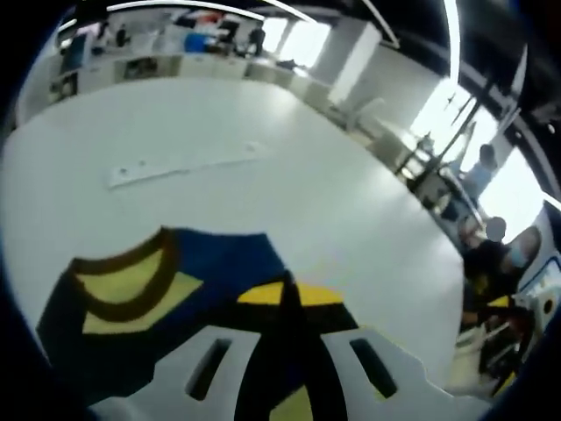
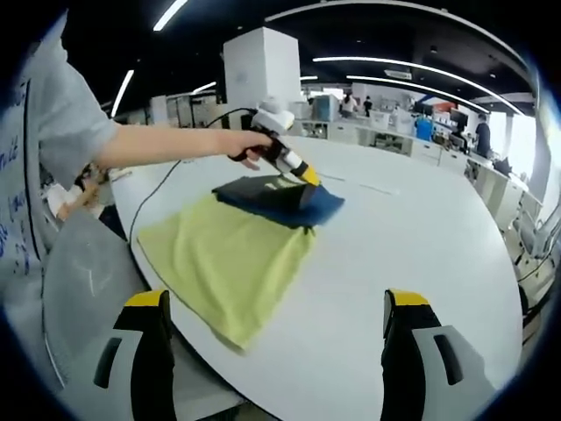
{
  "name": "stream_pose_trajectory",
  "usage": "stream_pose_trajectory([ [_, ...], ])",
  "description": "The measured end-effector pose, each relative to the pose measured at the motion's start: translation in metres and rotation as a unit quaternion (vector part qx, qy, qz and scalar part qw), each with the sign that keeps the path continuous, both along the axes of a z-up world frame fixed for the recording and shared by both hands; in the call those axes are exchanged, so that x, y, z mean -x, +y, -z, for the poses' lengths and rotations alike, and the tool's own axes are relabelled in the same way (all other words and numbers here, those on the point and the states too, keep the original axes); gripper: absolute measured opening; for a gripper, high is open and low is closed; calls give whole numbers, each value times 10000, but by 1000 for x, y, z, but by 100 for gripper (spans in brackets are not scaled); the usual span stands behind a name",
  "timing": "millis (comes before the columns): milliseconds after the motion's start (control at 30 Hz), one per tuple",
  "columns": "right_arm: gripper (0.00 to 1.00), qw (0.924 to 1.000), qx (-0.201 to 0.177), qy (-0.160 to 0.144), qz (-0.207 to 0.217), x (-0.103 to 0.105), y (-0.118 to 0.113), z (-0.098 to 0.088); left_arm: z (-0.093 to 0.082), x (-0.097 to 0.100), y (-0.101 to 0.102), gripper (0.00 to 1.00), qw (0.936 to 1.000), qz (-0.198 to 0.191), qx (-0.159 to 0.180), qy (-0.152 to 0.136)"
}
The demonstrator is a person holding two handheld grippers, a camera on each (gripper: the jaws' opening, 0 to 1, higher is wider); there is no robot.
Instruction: Fold the garment on the visible template until the final outline fits inside the template.
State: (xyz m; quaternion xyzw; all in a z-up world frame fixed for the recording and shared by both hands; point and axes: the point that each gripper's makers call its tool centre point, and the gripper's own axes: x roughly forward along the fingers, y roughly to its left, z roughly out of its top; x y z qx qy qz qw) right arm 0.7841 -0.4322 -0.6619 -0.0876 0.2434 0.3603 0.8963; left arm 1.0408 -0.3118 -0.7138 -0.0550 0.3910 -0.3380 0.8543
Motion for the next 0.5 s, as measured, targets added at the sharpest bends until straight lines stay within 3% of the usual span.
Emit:
stream_pose_trajectory([
  [500, 100, 10000, -32, 20, 50, -1, 0, 2, -1, 5, -12, 1, 9991, 217, 26, -351],
])
